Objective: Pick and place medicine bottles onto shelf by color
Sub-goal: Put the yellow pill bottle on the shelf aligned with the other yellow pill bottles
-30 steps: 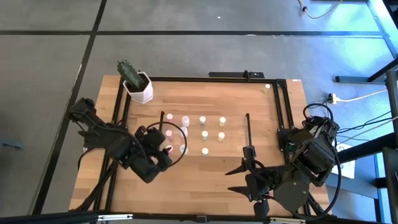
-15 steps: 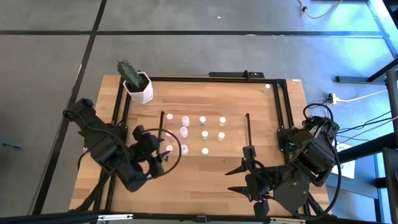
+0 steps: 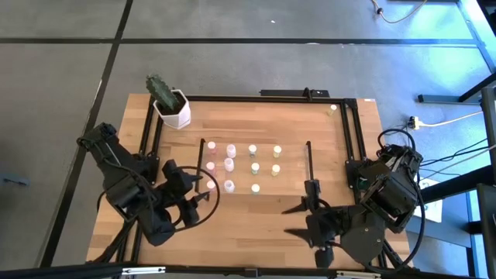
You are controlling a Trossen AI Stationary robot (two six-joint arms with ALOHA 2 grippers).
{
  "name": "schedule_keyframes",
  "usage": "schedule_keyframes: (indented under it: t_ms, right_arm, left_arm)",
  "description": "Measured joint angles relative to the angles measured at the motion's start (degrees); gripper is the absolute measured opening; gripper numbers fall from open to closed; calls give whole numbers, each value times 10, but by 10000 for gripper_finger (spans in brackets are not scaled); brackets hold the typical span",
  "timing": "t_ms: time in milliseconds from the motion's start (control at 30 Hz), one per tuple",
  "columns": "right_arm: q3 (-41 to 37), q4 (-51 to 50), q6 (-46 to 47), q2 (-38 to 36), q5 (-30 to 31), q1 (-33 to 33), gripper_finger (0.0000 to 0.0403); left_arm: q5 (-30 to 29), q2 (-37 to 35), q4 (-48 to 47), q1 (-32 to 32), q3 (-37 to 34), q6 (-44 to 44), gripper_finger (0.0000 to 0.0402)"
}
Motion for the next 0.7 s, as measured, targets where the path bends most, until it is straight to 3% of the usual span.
schedule_keyframes:
  t_ms: [100,233,300,433,700]
  right_arm:
    - [0,-56,33,-2,61,-19,192]
    - [0,-195,165,-13,103,-71,192]
    - [-5,-210,228,-23,98,-105,192]
    - [-10,-208,231,-50,35,-169,192]
    - [-21,-209,208,-107,21,-275,192]
  left_arm:
    - [0,0,0,0,0,0,224]
    - [-5,0,0,1,0,-13,224]
    - [-14,0,0,1,0,-14,224]
    - [-25,0,-1,5,0,-15,224]
    - [-28,0,-1,20,0,-15,224]
